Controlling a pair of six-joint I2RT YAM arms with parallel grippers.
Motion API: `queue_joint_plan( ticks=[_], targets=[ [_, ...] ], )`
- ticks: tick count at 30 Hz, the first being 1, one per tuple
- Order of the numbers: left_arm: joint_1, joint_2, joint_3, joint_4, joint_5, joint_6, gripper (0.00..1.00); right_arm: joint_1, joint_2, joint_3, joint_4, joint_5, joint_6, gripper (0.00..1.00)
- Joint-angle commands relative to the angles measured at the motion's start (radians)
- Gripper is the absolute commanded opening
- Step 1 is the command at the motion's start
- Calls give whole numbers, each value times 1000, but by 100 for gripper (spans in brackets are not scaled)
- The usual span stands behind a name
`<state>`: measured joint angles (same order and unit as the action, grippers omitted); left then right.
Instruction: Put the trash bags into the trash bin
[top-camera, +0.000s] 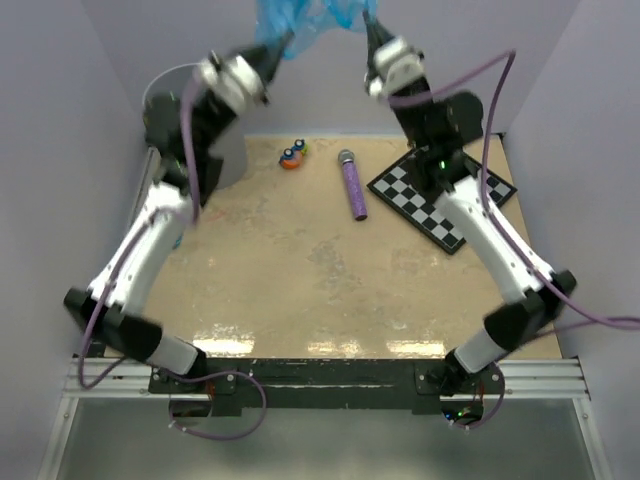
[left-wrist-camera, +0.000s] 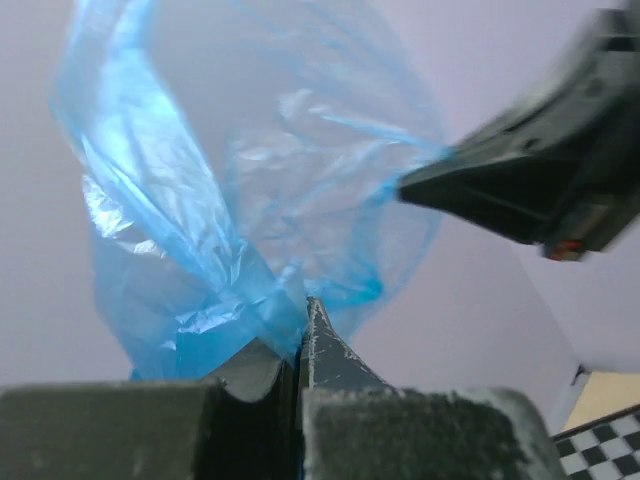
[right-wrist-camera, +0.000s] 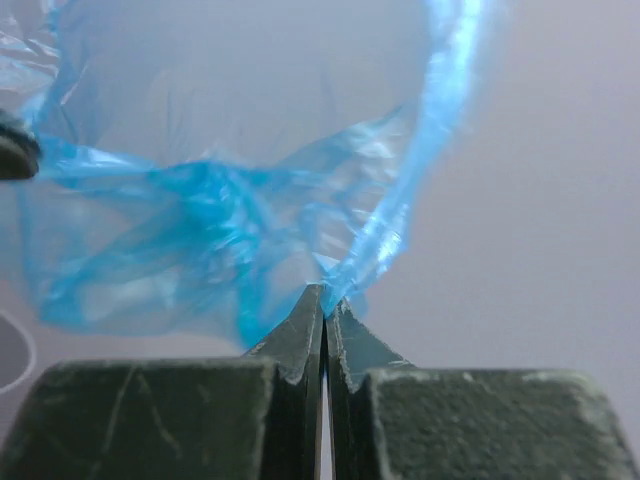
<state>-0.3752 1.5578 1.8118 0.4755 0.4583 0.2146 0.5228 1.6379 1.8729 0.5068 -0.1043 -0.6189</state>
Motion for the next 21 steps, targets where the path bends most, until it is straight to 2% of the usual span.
queue_joint_plan(
  ticks=[1, 2, 3, 4, 5, 6, 8, 9, 10, 13, 16, 19, 21],
  targets=[
    [-152, -383, -764, 194, 184, 700, 0, 52, -286, -633, 36, -116, -480, 0],
    [-153, -475, -910, -28, 282, 924, 0, 52, -335, -770, -129, -98, -566, 0],
    [-156, -566, -1034, -427, 311, 1258, 0, 52, -377, -908, -471, -84, -670, 0],
    [-156, -618, -1122, -811, 278, 1578, 0, 52, -397, -1023, -727, -51, -835, 0],
    [-159, -658, -1217, -1106, 173, 1823, 0, 52, -424, -1116, -880, -40, -894, 0],
    [-159, -706, -1285, -1217, 121, 1847, 0, 52, -479, -1202, -966, -54, -859, 0],
    [-160, -831, -1328, -1174, 205, 1574, 0, 51, -674, -1274, -1078, -144, -787, 0],
    [-160, -879, -1329, -1131, 238, 1483, 0, 51, -784, -1279, -1082, -185, -753, 0],
    [-163, -906, -1323, -1079, 259, 1383, 0, 52, -872, -1278, -1056, -216, -678, 0],
    [-163, -906, -1264, -968, 292, 1139, 0, 52, -1044, -1235, -1027, -320, -641, 0],
    [-163, -828, -1182, -899, 261, 881, 0, 52, -1029, -1180, -914, -327, -483, 0],
    [-163, -718, -1097, -833, 173, 605, 0, 52, -888, -1091, -852, -311, -336, 0],
    [-160, -636, -1044, -770, 77, 333, 0, 52, -784, -1040, -770, -247, -184, 0]
  ],
)
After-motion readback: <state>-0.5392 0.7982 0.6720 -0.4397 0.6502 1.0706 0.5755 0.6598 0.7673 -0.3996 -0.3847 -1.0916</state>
